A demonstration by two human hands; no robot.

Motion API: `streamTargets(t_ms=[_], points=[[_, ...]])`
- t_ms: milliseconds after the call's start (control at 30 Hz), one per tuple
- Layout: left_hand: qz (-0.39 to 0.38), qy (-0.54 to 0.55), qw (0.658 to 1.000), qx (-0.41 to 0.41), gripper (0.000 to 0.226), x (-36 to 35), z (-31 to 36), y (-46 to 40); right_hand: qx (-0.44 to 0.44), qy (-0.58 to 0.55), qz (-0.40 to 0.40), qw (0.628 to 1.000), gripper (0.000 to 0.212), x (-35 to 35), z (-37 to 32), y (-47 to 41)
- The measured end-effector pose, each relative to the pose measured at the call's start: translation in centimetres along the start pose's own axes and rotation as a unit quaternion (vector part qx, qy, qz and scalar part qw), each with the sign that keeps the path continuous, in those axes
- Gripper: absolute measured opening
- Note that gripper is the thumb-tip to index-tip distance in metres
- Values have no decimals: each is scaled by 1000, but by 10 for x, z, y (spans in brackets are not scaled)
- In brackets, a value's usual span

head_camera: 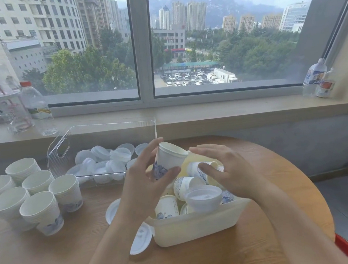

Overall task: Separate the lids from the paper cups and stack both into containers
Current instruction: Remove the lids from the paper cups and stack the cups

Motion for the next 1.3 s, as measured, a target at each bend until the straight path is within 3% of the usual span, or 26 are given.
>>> streamTargets(t_ms=[100,200,367,500,667,867,967,1100,1300], points=[[-7,-37,999,4,70,3,-9,6,-73,89,24,993,52,6,15,-13],[-18,-52,998,20,76,1,-19,13,-122,128,-6,984,60,-4,23,-19],[-19,-59,998,27,80,-2,-23,15,-133,137,-1,982,64,-16,33,-23],[-20,-60,998,27,78,-1,-25,16,-95,82,41,991,58,-2,27,-22],[-23,-64,997,23,77,-2,-22,15,-127,182,-52,974,68,-5,28,-13],[-33,-61,997,25,77,-2,-21,16,-115,164,-23,979,61,-6,32,-15],[-46,-64,997,24,78,-2,-21,17,-104,194,-20,975,40,-13,34,-16],[-51,-64,996,23,79,0,-20,19,-83,123,90,985,12,-4,26,-17],[-50,-66,996,17,81,6,-15,19,-57,-46,156,985,12,7,22,-17]])
Point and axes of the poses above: each hand's wrist, its own y-axis away from the middle knuckle, its own x-axis out of the back of the hand, z = x × y, the point moved 5 cm from there along -y, towards the middle knuckle, and after that the axes turned 13 degrees about -x, right-handed, at the moved point
